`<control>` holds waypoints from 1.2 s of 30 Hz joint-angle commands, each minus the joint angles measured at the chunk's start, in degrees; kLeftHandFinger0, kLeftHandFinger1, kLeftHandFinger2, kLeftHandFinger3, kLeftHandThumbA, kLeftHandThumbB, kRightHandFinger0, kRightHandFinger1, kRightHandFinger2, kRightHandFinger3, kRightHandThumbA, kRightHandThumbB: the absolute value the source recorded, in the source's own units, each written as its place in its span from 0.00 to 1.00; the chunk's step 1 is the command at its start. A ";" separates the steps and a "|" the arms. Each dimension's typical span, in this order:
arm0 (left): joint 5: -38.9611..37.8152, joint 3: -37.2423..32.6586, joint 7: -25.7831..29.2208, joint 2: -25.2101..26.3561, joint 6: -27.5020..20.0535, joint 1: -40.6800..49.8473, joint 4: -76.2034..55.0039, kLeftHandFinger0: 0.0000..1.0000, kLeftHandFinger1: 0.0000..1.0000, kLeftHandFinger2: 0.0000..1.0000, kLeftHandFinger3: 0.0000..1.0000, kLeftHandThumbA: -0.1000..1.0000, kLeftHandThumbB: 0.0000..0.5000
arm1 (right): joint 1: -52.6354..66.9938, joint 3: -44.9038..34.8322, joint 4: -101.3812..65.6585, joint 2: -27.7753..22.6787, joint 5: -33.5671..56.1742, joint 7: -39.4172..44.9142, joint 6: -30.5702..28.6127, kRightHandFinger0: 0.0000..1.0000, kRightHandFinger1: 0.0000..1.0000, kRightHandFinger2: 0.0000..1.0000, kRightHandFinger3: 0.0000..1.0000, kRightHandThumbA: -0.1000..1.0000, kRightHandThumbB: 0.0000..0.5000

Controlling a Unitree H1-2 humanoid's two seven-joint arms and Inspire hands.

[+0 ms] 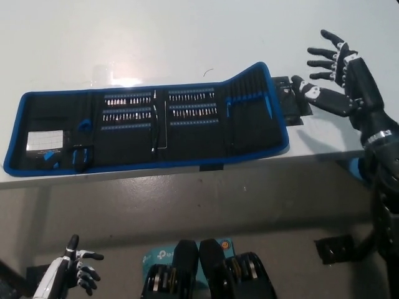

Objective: The robot uses its right hand to lift an edge of the toolkit kept in middle of the desk and make one fold in it

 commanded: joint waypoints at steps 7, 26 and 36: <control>0.12 0.27 -0.01 0.35 0.28 0.40 -2.43 0.29 0.28 0.29 0.46 1.00 1.00 | -1.59 1.56 10.31 3.81 -2.67 -5.36 2.46 1.00 1.00 1.00 1.00 0.98 0.51; -0.02 -0.07 -0.80 0.81 -0.71 -0.66 -2.61 0.30 0.29 0.29 0.48 1.00 1.00 | 5.17 3.42 15.66 13.53 -2.01 -10.97 1.44 1.00 1.00 1.00 1.00 0.93 0.45; -0.59 -0.03 -1.27 0.85 -1.50 -1.63 -1.88 0.21 0.26 0.29 0.45 1.00 1.00 | 7.20 1.43 16.30 18.39 1.52 -13.01 -4.95 0.89 0.83 0.86 1.00 0.65 0.24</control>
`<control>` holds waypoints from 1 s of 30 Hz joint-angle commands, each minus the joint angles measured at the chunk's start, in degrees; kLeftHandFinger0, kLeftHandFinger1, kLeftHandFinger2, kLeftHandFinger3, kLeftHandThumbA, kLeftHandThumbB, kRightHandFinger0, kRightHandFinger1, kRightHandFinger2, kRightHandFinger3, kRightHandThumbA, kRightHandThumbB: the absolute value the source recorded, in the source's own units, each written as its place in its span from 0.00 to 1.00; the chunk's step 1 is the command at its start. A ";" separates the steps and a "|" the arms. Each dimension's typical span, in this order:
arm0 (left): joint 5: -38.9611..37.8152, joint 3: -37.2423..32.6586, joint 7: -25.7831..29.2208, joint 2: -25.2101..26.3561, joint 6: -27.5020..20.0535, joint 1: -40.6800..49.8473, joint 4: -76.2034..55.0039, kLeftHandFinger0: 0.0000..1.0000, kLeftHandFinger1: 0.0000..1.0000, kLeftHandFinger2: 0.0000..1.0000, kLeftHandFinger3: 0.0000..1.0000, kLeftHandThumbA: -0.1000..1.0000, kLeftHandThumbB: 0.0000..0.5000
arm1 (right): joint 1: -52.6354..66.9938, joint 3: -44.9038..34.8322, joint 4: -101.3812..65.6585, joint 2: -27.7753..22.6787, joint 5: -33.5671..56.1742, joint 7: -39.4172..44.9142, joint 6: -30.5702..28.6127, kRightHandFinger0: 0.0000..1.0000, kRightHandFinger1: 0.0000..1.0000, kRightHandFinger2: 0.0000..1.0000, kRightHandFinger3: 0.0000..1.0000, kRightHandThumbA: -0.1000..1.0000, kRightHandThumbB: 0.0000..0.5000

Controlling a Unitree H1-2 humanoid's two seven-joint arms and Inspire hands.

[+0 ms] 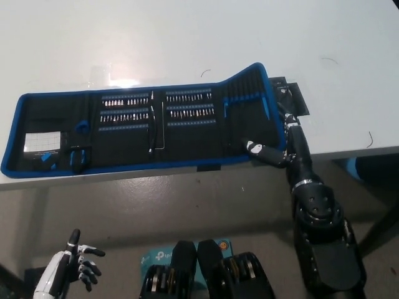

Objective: The robot uses its right hand to lift an edge of the toolkit kept in middle of the desk and make one fold in it

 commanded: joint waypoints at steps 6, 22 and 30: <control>-0.56 -0.02 -1.49 1.23 -1.05 -1.06 -1.01 0.24 0.27 0.29 0.47 1.00 1.00 | 0.61 -1.53 2.17 5.78 3.92 -1.98 -13.02 0.00 0.00 0.00 0.68 0.00 0.02; -0.43 -0.04 -2.53 1.72 -0.98 -1.09 -1.10 0.21 0.26 0.30 0.47 1.00 1.00 | -2.87 -0.88 3.44 4.93 0.37 -6.71 -15.67 0.00 0.02 0.18 0.25 0.00 0.06; -0.80 0.23 -3.14 1.94 -0.72 -1.06 -0.97 0.24 0.28 0.30 0.48 1.00 1.00 | -9.63 11.61 2.97 -1.79 -11.93 -4.08 -9.33 0.00 0.00 0.09 0.23 0.00 0.13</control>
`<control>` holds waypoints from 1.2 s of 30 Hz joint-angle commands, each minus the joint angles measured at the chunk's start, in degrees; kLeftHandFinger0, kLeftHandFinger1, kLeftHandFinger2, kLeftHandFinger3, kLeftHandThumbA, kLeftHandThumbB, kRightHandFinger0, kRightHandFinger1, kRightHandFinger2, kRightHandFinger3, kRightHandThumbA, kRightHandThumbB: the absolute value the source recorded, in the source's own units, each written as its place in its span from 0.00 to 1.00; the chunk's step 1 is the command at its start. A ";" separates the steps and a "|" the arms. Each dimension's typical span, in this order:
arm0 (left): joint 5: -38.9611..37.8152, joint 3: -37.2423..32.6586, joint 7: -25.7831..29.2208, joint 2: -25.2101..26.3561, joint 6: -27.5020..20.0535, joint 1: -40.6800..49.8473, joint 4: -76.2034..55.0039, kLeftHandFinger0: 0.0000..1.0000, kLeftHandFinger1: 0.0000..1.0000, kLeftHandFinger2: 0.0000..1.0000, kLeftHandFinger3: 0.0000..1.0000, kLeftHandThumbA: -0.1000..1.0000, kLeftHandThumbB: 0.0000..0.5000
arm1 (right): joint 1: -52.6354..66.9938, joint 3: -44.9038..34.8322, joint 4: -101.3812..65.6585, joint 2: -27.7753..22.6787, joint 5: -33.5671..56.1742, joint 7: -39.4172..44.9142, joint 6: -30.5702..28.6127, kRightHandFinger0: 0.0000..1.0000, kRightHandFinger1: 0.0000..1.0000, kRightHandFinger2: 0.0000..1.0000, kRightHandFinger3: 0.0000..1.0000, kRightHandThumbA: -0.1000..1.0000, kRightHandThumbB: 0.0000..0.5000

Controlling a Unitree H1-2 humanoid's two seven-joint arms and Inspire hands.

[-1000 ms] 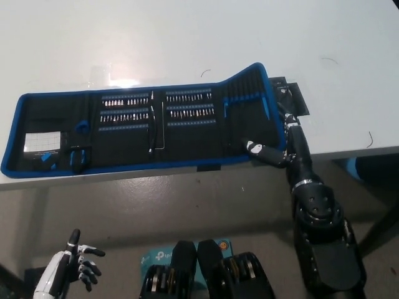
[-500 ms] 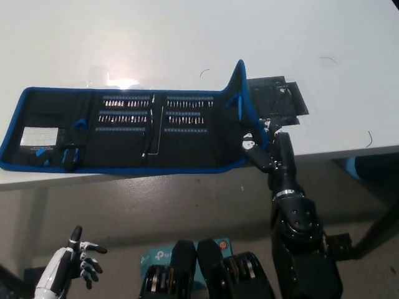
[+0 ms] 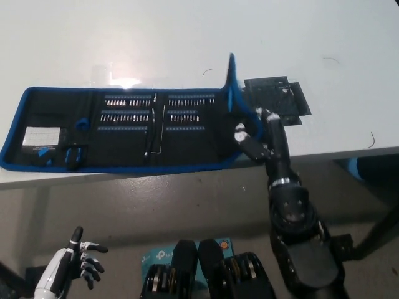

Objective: The robot uses its right hand to lift an edge of the toolkit kept in middle of the desk and make one fold in it

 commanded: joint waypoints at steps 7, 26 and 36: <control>-0.26 -0.36 -1.73 1.64 -0.54 -1.50 -0.71 0.28 0.29 0.31 0.48 1.00 1.00 | -13.75 23.80 3.57 -7.45 -22.29 8.51 8.32 0.00 0.01 0.06 0.36 0.00 0.31; 0.00 -0.95 -2.75 2.48 0.01 -3.17 -1.04 0.34 0.31 0.32 0.48 1.00 1.00 | -9.58 49.20 13.37 -12.13 -37.24 12.63 9.99 0.00 0.17 0.57 0.54 0.00 0.40; 0.09 -1.30 -2.63 1.67 0.03 -2.80 -1.25 0.33 0.30 0.31 0.45 1.00 1.00 | -9.41 49.97 15.37 -8.97 -38.98 17.27 12.11 1.00 1.00 1.00 1.00 0.33 0.67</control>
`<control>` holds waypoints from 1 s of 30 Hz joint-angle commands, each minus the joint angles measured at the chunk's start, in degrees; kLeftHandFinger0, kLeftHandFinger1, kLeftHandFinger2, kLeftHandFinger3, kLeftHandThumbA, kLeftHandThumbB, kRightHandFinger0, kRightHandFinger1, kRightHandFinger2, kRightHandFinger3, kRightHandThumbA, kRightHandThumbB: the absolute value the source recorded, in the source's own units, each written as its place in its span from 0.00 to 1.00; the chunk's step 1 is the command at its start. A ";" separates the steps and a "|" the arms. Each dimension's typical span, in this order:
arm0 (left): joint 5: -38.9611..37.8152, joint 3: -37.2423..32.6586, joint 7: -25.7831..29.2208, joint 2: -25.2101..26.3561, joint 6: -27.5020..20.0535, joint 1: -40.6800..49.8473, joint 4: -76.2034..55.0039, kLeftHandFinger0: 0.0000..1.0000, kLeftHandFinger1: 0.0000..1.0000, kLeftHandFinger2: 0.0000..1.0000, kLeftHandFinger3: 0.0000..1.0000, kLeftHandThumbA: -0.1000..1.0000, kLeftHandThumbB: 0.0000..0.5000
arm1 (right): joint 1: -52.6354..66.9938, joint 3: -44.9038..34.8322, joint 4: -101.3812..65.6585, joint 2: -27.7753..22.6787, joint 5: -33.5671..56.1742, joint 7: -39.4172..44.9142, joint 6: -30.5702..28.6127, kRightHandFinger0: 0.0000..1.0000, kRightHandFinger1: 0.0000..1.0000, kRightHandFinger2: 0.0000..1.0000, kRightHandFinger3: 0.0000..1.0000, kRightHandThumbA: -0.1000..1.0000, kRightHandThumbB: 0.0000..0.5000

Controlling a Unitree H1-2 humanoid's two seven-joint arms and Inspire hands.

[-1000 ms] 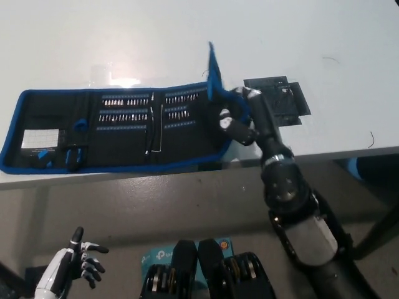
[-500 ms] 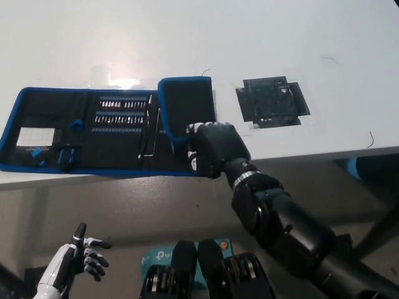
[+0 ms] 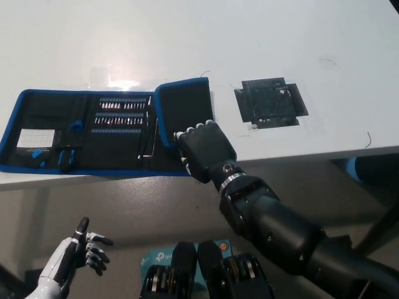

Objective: The robot uses its right hand to lift an edge of the toolkit kept in middle of the desk and make one fold in it

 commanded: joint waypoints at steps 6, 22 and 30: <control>-0.57 -0.02 -0.96 1.12 -0.27 -0.37 -1.15 0.34 0.30 0.31 0.45 1.00 1.00 | 4.52 -1.18 -1.58 3.00 0.24 14.63 7.73 1.00 1.00 1.00 1.00 0.61 1.00; 0.27 0.38 0.53 0.23 0.73 0.94 -1.82 0.33 0.29 0.30 0.47 1.00 1.00 | 9.15 -10.07 -20.83 4.63 2.31 14.27 7.78 1.00 1.00 1.00 1.00 0.74 0.99; 0.43 0.62 0.30 0.39 -1.67 1.93 -1.43 0.29 0.30 0.32 0.47 1.00 1.00 | 10.05 -14.76 -31.20 6.94 5.64 22.30 10.18 1.00 1.00 1.00 1.00 0.66 0.98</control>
